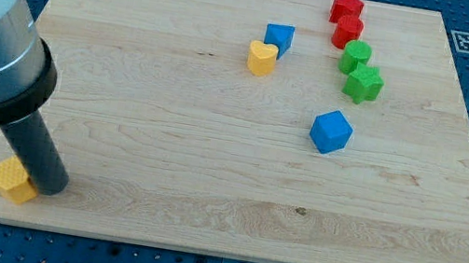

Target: Point your arm at blue cube

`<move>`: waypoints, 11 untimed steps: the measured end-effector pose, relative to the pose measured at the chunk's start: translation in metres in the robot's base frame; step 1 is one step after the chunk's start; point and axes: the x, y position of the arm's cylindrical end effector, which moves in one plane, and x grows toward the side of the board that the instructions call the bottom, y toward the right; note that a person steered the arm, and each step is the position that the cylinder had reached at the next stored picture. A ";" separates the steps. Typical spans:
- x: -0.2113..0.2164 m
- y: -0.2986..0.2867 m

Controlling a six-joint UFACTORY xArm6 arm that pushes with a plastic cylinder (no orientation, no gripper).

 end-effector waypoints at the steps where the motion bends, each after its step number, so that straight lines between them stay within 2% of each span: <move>1: 0.003 0.062; 4: 0.034 0.297; 5: 0.021 0.358; 6: -0.025 0.394; 7: -0.074 0.390; 9: -0.095 0.375; 11: -0.120 0.321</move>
